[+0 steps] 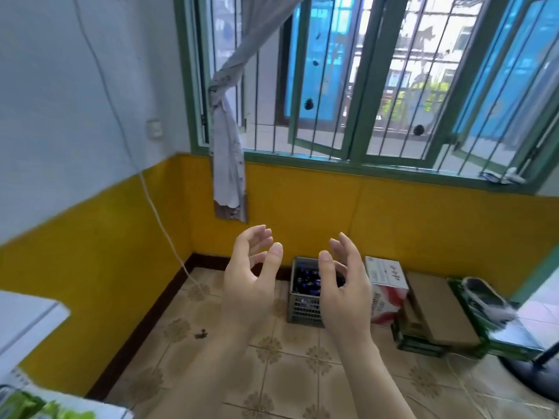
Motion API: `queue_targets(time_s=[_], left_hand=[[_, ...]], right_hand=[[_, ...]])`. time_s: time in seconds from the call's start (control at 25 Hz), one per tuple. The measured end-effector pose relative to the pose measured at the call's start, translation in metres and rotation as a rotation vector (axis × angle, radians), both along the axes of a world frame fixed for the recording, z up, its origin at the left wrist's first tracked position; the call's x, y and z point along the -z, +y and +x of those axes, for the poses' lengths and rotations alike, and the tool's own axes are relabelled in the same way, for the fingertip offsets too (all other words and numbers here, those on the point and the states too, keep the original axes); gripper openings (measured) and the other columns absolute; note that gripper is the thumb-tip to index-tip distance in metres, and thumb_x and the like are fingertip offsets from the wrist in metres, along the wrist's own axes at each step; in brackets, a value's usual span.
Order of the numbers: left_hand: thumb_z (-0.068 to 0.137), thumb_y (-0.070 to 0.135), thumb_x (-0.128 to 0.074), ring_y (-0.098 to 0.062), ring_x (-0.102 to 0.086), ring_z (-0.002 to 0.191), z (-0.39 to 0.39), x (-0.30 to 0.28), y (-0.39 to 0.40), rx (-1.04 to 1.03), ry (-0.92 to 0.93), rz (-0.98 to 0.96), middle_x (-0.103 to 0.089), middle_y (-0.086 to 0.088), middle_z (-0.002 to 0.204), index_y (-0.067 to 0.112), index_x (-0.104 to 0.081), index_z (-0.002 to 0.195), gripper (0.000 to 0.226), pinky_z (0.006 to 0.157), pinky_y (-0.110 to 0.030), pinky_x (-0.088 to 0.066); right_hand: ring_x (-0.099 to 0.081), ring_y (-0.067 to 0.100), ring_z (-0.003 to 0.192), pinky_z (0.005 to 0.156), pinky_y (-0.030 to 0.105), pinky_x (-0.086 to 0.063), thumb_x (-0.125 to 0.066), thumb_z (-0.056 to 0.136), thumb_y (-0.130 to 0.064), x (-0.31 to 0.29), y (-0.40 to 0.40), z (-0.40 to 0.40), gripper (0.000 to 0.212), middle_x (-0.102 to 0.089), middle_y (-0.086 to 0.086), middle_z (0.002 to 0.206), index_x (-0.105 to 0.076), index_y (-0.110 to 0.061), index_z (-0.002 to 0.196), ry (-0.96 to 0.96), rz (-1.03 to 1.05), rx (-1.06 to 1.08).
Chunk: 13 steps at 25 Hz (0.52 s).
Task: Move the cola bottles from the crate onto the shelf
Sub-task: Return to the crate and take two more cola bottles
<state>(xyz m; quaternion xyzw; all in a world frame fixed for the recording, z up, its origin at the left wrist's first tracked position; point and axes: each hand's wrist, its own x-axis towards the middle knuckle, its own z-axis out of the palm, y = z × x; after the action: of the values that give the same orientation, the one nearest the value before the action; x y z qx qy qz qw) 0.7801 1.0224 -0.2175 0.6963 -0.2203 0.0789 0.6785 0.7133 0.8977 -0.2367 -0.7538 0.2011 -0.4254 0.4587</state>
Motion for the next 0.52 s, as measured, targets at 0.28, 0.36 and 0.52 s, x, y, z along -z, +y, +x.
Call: queue_targets(time_s=[0.28,0.36,0.52], left_hand=[[0.086,0.061,-0.053,0.005,-0.057,0.115,-0.021,0.007,-0.091,0.128,0.004,-0.02,-0.06,0.022,0.126,0.038,-0.05,0.131,0.05,0.084,-0.01,-0.048],[0.084,0.063,-0.052,0.0,-0.059,0.116,-0.02,0.01,-0.106,0.138,0.009,-0.022,-0.061,0.021,0.126,0.037,-0.05,0.13,0.053,0.09,-0.016,-0.049],[0.085,0.06,-0.053,-0.004,-0.059,0.118,-0.01,0.015,-0.132,0.149,0.021,-0.009,-0.061,0.019,0.127,0.036,-0.051,0.13,0.051,0.095,-0.023,-0.051]], right_hand=[[-0.056,0.008,0.124,0.093,0.047,-0.059,-0.04,0.086,-0.081,0.008,-0.081,-0.034,0.071,-0.05,-0.038,0.129,-0.039,-0.044,0.146,0.017,0.021,0.098],[-0.056,0.008,0.124,0.094,0.047,-0.058,-0.042,0.087,-0.077,0.012,-0.094,-0.037,0.065,-0.048,-0.041,0.127,-0.038,-0.046,0.145,0.029,0.03,0.1],[-0.056,0.01,0.125,0.093,0.048,-0.059,-0.044,0.089,-0.072,0.016,-0.12,-0.032,0.062,-0.051,-0.033,0.131,-0.039,-0.046,0.145,0.044,0.046,0.124]])
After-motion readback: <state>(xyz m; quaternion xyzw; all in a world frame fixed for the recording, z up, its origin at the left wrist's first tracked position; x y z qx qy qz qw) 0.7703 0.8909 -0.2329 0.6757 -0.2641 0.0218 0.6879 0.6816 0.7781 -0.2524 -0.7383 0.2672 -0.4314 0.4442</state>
